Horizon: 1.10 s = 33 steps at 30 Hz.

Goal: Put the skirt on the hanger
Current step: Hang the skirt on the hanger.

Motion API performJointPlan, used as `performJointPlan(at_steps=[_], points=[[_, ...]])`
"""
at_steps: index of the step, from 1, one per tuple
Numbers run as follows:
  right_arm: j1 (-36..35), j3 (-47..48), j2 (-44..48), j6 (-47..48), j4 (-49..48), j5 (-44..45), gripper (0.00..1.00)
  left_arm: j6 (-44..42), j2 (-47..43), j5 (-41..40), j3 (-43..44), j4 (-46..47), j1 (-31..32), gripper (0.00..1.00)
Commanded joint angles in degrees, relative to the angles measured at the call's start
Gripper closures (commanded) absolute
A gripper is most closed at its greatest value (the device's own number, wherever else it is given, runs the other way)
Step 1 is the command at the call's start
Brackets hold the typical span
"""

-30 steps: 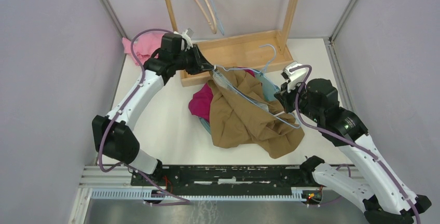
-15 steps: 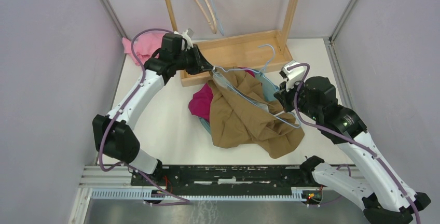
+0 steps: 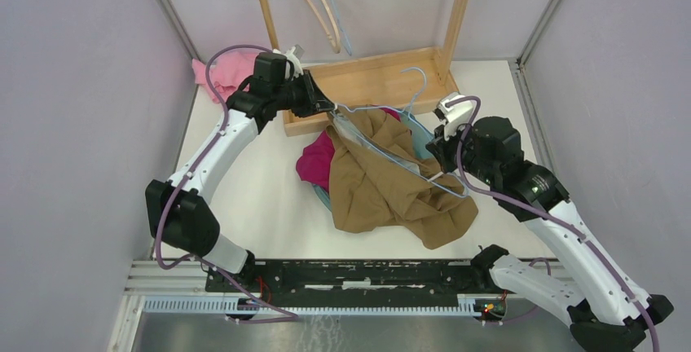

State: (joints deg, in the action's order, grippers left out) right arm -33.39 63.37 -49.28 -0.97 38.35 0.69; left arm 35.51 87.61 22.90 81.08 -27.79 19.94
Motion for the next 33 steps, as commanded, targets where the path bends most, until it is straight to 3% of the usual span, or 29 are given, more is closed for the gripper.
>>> performJointPlan(at_steps=[1,33], points=[[-0.4,0.0,-0.4,0.4,-4.8,0.9,0.99,-2.0,-0.2,0.5,2.8,0.5,0.0,0.77],[-0.8,-12.2,2.8,-4.5,-22.3,0.0,0.99,-0.5,-0.5,4.1,2.1,3.0,-0.1,0.78]])
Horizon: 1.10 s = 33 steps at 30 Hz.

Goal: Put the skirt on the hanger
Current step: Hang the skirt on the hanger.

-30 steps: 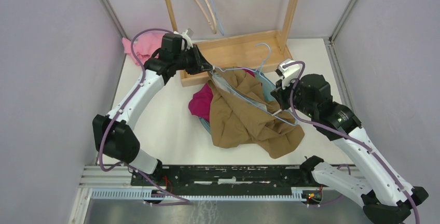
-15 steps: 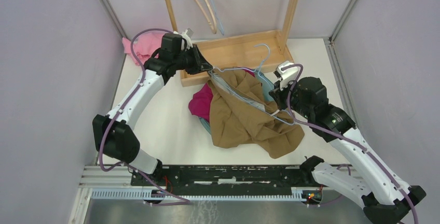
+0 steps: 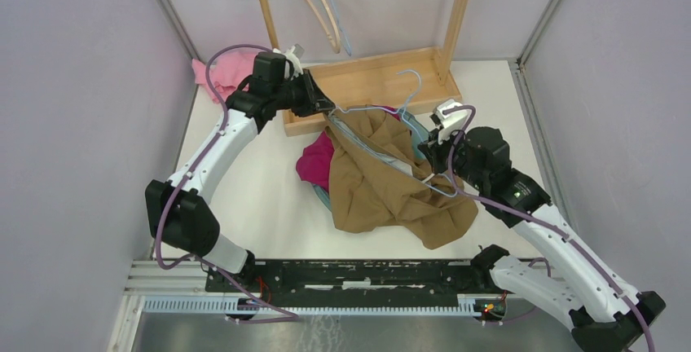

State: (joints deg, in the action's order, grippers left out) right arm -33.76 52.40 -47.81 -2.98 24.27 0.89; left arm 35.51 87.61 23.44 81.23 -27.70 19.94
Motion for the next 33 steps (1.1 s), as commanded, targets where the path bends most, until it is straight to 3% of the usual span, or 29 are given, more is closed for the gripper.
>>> performJointPlan(at_steps=[1,33], points=[[-0.4,-1.8,1.5,-2.9,-9.0,0.0,0.99,-0.4,-0.6,3.8,2.0,3.1,-0.1,0.78],[-0.4,-9.3,-0.6,-7.3,-24.9,0.5,0.99,-2.7,-5.0,-0.9,7.3,-3.2,-2.0,0.77]])
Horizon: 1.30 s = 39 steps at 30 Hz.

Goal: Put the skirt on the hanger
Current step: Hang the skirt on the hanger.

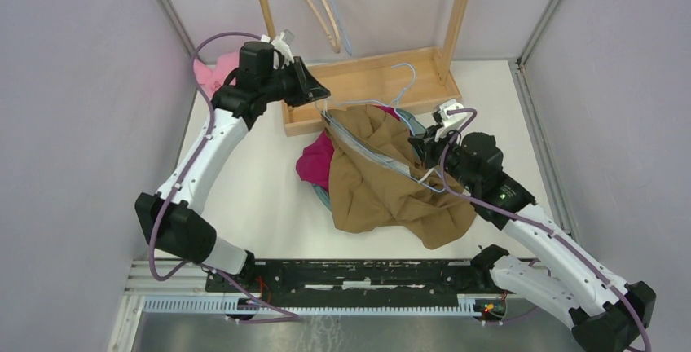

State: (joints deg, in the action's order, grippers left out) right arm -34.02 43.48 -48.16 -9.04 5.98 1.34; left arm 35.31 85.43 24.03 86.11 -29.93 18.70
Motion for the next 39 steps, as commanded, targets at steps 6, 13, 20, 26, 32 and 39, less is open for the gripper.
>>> performJointPlan(at_steps=[6,13,20,26,32,39], points=[[-0.2,-0.5,-0.8,-1.5,-7.9,-0.3,0.99,-2.9,-2.5,-3.2,0.6,-1.1,-2.4,0.77],[-0.2,-1.0,0.2,-1.7,-7.7,-0.5,0.99,-2.0,-0.6,-7.9,-3.4,2.2,-2.9,0.75],[-0.2,-0.4,0.0,-1.7,-7.4,-0.6,0.99,-1.6,-1.5,-10.5,-6.3,3.5,-2.1,0.76],[-0.2,-0.5,-0.2,-2.1,-7.8,-0.8,0.99,-2.0,-2.2,-11.9,-8.1,3.6,-1.7,0.83],[-0.2,-0.4,-0.3,-2.2,-7.4,-0.8,0.99,-1.2,-1.9,-12.4,-8.5,6.4,0.1,0.87],[-0.2,0.0,-0.1,-2.1,-7.0,-1.0,0.99,-1.7,-0.6,-15.1,-6.9,7.8,3.3,0.87]])
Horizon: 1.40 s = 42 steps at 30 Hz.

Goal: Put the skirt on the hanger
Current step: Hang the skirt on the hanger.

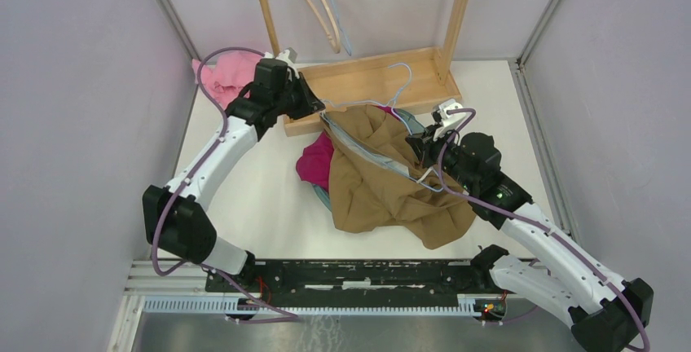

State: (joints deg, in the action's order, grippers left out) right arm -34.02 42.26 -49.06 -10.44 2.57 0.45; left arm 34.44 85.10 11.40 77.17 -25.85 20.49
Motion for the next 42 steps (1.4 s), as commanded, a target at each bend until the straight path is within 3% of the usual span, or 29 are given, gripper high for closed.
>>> performJointPlan(at_steps=[1,12,18,30,42], points=[[-0.1,1.2,0.7,-0.7,-3.5,-0.2,0.99,-1.1,0.1,-2.9,2.2,3.8,1.8,0.88],[-0.2,1.3,1.2,-0.3,-2.7,0.0,0.99,-2.6,0.0,-5.2,2.0,3.0,2.8,0.88],[-0.2,1.3,1.0,-0.4,-2.9,-0.2,0.99,-4.5,-1.5,-5.9,1.8,2.7,2.8,0.74],[-0.2,1.7,0.8,0.0,-2.5,-0.2,0.99,-4.1,-2.8,1.3,2.9,2.9,2.8,0.74],[-0.2,2.0,0.7,0.4,-2.1,-0.3,0.99,-7.4,-3.9,-3.6,3.0,0.0,2.8,0.71]])
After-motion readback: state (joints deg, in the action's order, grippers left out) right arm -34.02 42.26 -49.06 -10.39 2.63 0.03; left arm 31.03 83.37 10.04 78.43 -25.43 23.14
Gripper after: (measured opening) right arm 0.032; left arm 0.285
